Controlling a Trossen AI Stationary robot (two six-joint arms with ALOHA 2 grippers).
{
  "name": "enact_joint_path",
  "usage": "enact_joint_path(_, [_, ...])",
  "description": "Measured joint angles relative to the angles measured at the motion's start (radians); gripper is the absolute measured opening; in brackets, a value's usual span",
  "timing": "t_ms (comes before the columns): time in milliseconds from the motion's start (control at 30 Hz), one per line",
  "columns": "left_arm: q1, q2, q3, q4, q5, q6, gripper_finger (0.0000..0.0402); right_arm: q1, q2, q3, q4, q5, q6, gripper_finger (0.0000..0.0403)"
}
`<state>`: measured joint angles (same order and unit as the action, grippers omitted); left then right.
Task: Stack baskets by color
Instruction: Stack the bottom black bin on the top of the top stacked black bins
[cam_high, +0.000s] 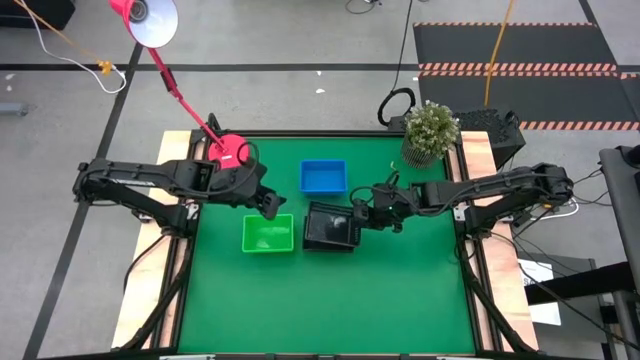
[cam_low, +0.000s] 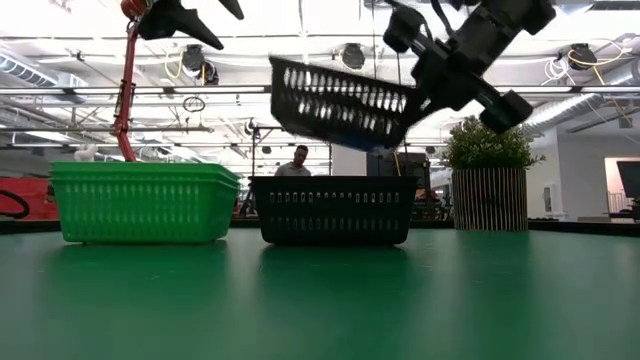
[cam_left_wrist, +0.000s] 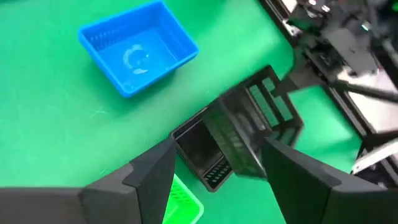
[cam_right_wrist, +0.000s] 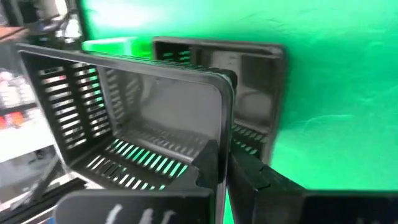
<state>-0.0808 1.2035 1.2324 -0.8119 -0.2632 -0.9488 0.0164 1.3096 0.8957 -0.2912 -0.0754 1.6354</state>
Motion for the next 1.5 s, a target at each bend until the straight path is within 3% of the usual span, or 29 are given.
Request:
enact_joint_path(533, [-0.011, 0.000, 0.000, 0.001, 0.001, 0.165, 0.0196, 0.027, 0.069, -0.014, 0.053, 0.021, 0.051, 0.0007])
enact_joint_path(1500, [0.004, 0.000, 0.000, 0.000, 0.000, 0.237, 0.0195, 0.003, 0.080, -0.030, 0.027, 0.022, -0.047, 0.0012])
